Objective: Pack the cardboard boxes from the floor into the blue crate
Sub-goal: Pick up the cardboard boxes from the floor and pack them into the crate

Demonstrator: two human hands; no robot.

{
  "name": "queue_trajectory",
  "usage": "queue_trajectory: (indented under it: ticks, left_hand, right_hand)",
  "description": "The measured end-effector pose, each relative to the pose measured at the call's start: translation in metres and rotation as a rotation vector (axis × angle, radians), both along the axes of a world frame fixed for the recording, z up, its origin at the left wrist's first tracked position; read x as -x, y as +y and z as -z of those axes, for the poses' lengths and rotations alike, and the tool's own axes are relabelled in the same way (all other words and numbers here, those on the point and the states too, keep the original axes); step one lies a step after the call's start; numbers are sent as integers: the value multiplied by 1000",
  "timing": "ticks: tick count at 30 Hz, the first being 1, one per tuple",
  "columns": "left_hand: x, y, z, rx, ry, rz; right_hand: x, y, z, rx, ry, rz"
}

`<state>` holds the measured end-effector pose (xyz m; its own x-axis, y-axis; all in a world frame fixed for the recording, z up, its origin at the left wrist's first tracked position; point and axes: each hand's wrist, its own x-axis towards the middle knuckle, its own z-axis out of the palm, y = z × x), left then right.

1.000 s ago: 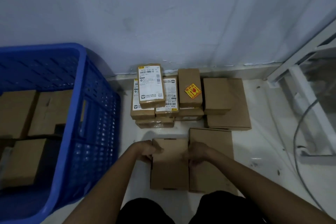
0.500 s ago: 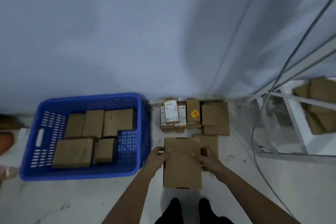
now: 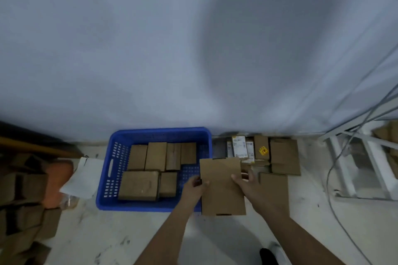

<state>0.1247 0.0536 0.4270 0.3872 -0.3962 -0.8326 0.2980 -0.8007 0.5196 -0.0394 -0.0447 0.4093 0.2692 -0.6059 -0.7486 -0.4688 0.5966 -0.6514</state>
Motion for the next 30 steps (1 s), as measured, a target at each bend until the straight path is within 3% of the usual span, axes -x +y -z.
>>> queue_trajectory:
  ticks: [9,21,25,30]
  left_hand:
    - [-124,91,20,52,79,85]
    - [-158,95,66,62,32,-50]
    - [-169,81,115,80,-27,14]
    - [-189,70,222,78,-18,18]
  right_hand:
    - [-115,96,13,7,47,147]
    - [-161,96,69,26,74,107]
    - [-170,84,118,39,57,126]
    - [-187,69,209,-1,25,130]
